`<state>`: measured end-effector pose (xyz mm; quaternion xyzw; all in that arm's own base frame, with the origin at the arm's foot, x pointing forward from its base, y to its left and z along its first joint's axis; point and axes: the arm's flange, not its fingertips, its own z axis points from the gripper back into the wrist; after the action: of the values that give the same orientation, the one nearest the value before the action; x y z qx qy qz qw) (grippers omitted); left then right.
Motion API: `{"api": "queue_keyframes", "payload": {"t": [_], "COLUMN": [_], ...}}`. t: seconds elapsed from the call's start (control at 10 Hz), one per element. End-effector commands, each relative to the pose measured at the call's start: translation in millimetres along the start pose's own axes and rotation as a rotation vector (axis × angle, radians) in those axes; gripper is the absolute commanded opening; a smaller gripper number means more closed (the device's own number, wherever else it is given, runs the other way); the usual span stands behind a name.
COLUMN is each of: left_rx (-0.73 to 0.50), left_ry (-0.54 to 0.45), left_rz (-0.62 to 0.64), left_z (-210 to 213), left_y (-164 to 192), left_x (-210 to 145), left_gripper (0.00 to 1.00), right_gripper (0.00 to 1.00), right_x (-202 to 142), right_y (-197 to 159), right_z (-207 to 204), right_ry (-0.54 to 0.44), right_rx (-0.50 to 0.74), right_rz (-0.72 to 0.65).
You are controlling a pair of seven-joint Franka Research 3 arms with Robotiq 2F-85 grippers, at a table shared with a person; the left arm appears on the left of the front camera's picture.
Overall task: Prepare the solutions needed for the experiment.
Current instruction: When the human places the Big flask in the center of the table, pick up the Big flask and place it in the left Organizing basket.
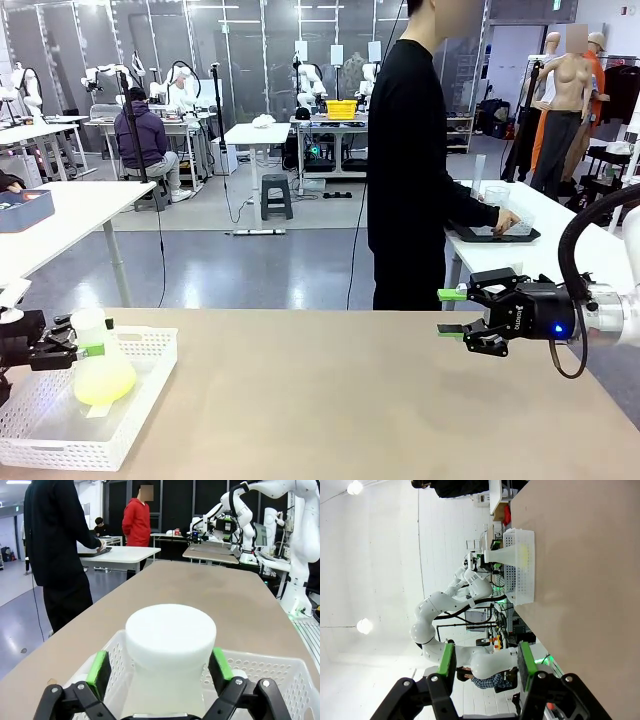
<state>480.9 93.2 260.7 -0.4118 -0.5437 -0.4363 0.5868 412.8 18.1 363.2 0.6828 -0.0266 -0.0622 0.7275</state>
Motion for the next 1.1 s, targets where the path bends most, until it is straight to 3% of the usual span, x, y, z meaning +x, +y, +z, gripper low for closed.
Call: {"api": "queue_keyframes", "payload": {"t": [0.0,1.0], "left_rx": [0.026,0.004], "left_ry": [0.024,0.003], "left_rz": [-0.021,-0.005], "left_z": [1.1,1.0], "left_y": [-5.3,0.4], "left_x": [8.0,2.1], "left_gripper": [1.0,1.0], "right_gripper": [0.63,0.63], "right_x": [-0.6,-0.6], "right_y": [0.9,0.9], "right_z": [-0.6,-0.6], "right_ry": [0.003,0.003], "right_rx": [0.001,0.001], "right_rz": [0.004,0.004]}}
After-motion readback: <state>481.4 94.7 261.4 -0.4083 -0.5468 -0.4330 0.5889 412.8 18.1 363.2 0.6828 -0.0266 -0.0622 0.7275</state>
